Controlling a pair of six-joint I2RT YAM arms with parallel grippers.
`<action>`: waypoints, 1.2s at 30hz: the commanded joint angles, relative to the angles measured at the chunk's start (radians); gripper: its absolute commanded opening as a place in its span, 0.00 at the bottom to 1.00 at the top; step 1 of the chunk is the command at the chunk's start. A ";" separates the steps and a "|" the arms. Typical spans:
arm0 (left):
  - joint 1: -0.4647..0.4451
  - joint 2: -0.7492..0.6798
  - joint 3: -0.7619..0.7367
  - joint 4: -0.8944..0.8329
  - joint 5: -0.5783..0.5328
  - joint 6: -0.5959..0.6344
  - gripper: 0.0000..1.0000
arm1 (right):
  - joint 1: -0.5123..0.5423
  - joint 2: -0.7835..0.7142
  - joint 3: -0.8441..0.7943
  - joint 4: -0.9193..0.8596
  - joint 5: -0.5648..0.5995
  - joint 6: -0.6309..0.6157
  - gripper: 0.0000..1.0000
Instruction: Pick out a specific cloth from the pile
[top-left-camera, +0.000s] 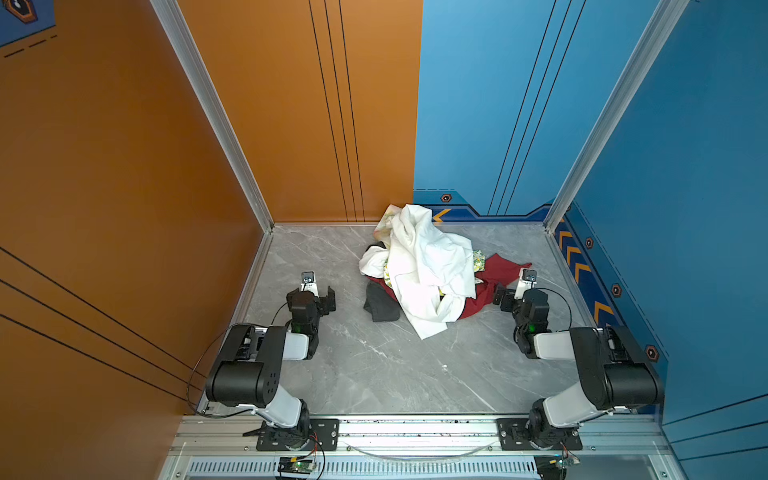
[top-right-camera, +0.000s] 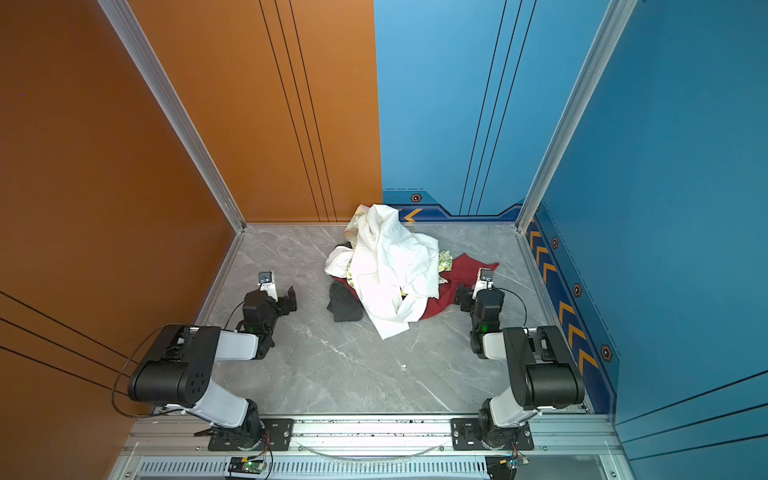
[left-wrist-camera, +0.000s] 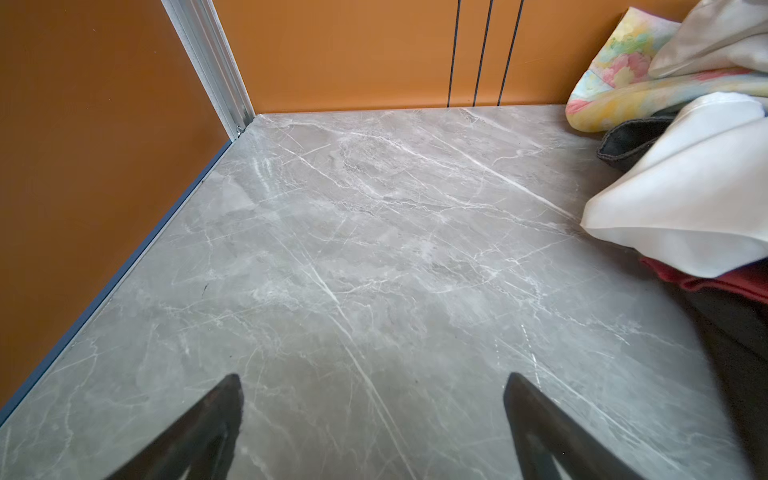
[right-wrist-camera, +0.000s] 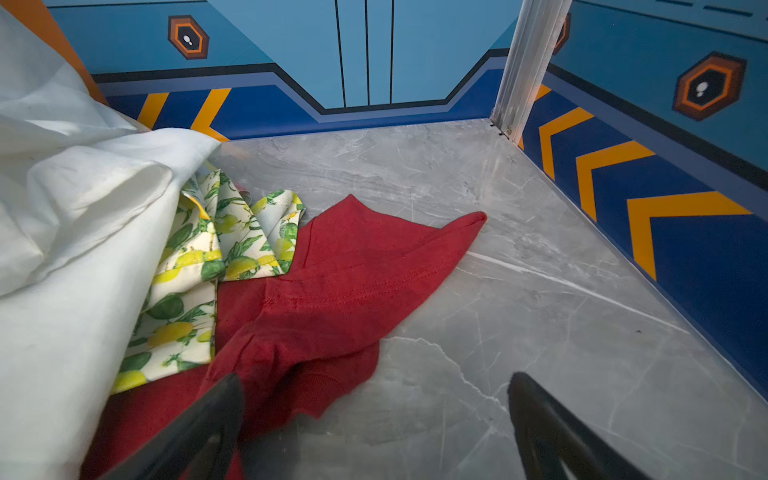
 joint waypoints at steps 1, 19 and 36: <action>0.002 0.002 0.010 0.005 0.024 0.011 0.98 | -0.002 0.000 0.004 -0.015 -0.003 -0.017 1.00; 0.010 0.001 0.009 0.005 0.024 0.000 0.98 | -0.002 0.000 0.004 -0.015 -0.003 -0.018 1.00; -0.007 0.002 0.022 -0.016 -0.009 0.001 0.98 | -0.022 -0.002 0.004 -0.016 -0.036 -0.004 1.00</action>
